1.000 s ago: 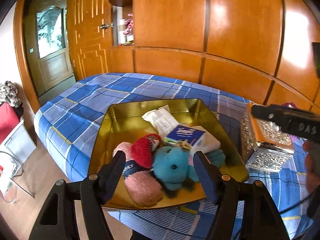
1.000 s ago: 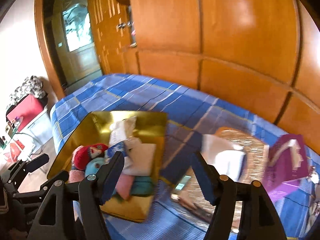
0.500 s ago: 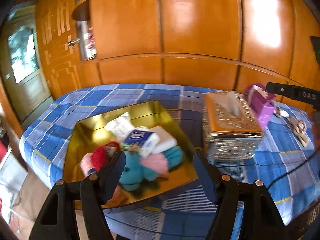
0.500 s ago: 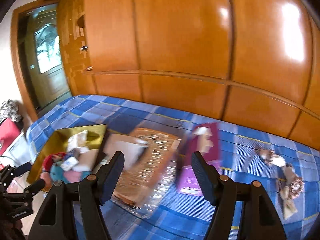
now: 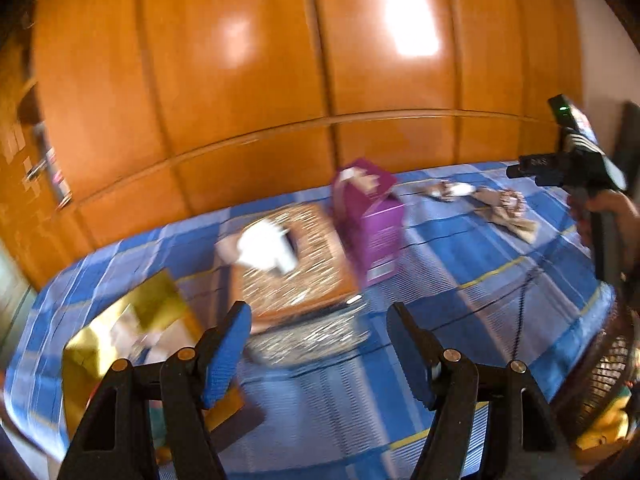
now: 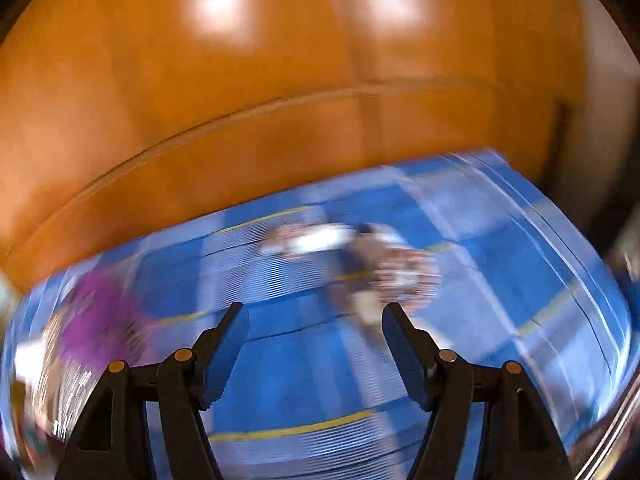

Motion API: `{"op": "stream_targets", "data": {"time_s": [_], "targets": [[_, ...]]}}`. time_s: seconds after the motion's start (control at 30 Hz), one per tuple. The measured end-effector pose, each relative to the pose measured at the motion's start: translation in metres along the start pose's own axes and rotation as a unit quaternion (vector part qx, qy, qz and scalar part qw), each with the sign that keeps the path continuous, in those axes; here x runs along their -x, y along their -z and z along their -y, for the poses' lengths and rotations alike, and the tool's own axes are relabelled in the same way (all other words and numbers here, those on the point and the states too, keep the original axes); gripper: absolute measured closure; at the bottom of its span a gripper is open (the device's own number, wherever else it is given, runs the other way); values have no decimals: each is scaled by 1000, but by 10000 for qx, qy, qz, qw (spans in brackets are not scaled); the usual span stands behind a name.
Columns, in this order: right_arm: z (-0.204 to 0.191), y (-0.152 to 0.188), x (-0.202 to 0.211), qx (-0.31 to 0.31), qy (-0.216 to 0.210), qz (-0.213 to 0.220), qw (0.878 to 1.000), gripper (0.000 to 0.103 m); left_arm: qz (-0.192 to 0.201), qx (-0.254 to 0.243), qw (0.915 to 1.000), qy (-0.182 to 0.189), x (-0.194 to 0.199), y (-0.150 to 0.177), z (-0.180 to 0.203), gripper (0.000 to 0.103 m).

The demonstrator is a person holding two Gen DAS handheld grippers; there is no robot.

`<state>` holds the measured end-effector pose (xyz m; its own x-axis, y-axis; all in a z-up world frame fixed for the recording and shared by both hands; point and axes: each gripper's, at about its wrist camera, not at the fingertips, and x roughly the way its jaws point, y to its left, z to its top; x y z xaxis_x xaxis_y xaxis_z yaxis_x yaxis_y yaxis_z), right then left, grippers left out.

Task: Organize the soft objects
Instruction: 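Move both open tools from the tray back to the scrunchies on the bed, then grasp the white mesh piece with satin scrunchie using the left tool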

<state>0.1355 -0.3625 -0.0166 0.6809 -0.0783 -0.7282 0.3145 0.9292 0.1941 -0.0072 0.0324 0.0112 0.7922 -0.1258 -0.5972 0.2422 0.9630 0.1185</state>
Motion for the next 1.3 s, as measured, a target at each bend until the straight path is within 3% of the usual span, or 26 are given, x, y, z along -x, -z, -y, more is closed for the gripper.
{"op": "stream_targets", "data": {"time_s": [0.1, 0.33, 0.47, 0.6, 0.8, 0.9, 1.07, 1.13, 1.3], "targets": [[56, -15, -13, -698, 352, -66, 9969, 33, 17, -276, 9994, 217, -8, -16, 22, 32], [105, -32, -44, -1228, 549, -273, 9905, 35, -61, -735, 9951, 658, -34, -55, 77, 32], [113, -37, -62, -1457, 425, -308, 9879, 36, -121, -961, 9923, 774, -59, -83, 116, 31], [116, -37, -76, -1648, 39, -463, 9852, 36, -292, -998, 9907, 875, -94, -106, 149, 25], [121, -32, -75, -1904, -125, -541, 9801, 36, -709, -1004, 9901, 674, -173, -127, 197, 19], [128, -29, -77, -2070, -69, -656, 9761, 36, -770, -1105, 9894, 546, -210, -135, 215, 11], [139, -27, -78, -2336, -232, -780, 9689, 36, -788, -1366, 9864, 471, -259, -153, 241, 9], [143, -27, -76, -2437, -338, -769, 9662, 36, -764, -1664, 9823, 408, -280, -160, 256, 4], [157, -25, -71, -2798, -545, -680, 9561, 36, -609, -2352, 9696, 270, -321, -171, 284, 4]]}}
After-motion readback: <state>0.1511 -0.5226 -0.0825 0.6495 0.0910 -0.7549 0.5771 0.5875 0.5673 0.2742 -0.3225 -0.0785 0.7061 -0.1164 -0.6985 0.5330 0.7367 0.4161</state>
